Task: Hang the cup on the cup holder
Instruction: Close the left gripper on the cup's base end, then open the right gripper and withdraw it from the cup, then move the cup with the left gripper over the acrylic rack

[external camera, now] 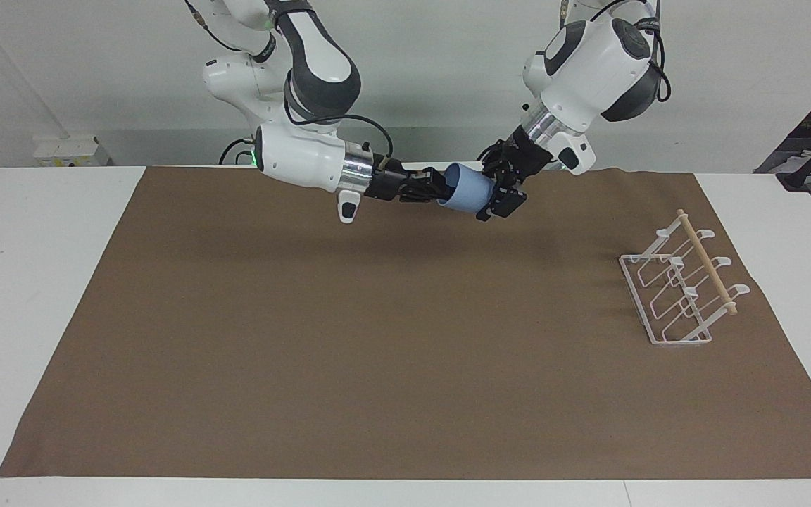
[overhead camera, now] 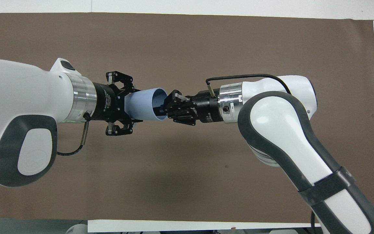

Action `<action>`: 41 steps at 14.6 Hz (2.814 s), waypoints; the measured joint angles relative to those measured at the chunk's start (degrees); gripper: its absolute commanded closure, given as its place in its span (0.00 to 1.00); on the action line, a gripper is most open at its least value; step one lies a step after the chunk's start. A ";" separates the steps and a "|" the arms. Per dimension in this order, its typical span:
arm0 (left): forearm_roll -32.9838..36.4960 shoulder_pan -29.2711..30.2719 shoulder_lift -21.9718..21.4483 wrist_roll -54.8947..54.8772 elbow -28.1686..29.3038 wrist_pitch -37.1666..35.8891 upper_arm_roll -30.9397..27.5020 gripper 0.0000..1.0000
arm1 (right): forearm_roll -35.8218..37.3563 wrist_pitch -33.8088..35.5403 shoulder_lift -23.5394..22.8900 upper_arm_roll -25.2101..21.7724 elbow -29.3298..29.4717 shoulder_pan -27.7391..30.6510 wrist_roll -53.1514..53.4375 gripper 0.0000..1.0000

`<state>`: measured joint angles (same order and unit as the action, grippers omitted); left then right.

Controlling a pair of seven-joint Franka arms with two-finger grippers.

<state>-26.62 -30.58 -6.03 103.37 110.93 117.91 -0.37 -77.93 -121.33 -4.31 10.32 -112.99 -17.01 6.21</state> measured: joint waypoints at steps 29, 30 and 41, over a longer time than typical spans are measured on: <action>87.48 12.43 11.35 3.77 -1.56 -11.44 -1.80 0.58 | 79.45 28.80 7.49 -1.29 17.89 25.43 0.37 0.01; 91.19 12.57 13.03 3.95 -2.12 -11.78 -1.80 0.58 | 80.52 31.66 7.47 -1.26 19.49 25.36 0.37 0.01; 105.44 14.09 21.10 11.20 -2.94 -13.20 -1.00 0.57 | 82.49 41.42 5.90 -11.18 23.54 18.01 -1.99 0.01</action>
<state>78.82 -16.49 15.07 114.57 107.99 104.70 -1.37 4.57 -79.91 1.59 -0.86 -89.45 1.00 4.22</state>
